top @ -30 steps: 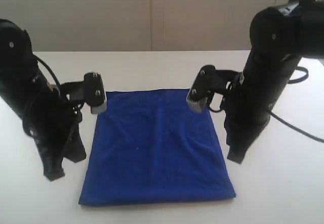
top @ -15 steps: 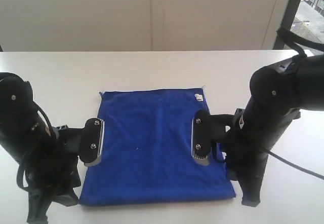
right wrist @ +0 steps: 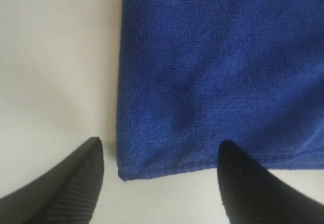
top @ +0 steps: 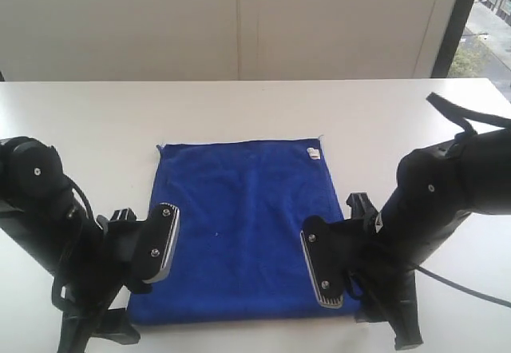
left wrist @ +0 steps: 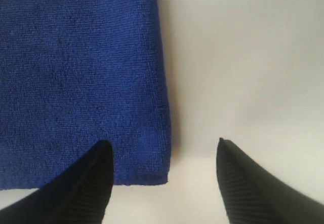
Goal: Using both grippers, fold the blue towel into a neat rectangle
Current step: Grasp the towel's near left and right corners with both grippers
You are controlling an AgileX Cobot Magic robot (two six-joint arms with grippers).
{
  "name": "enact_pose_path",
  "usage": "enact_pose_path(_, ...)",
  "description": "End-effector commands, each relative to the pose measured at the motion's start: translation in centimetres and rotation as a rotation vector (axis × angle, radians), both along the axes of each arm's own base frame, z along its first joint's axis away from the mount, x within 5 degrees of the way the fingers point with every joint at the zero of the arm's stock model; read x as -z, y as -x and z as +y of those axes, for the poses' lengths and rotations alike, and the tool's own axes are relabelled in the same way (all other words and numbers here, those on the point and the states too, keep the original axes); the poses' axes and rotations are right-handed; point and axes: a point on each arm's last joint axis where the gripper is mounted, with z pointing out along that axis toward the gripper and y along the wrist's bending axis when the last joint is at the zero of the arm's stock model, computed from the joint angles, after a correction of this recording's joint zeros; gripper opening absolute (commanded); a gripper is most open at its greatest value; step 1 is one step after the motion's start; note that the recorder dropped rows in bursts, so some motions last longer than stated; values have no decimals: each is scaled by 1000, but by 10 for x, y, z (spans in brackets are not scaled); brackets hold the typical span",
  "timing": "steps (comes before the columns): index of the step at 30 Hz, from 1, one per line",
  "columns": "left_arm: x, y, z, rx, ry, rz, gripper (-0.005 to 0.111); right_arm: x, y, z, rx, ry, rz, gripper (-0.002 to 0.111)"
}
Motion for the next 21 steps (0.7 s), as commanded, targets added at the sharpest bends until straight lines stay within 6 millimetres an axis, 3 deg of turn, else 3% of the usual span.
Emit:
enact_pose_path(1,9,0,-2,-7,-6,17,64,10,-1,1,-10,6,12,61)
enact_pose_path(10,19,-3,-3,-13,-22,30,64,23,-1,1,-10,25,62,61)
enact_pose_path(17,23,-2,-3,-10,-33,48,42,24,0,1,-9,29,79,50)
enact_pose_path(21,23,-1,-3,-7,-35,58,41,24,2,0,-11,35,100,39)
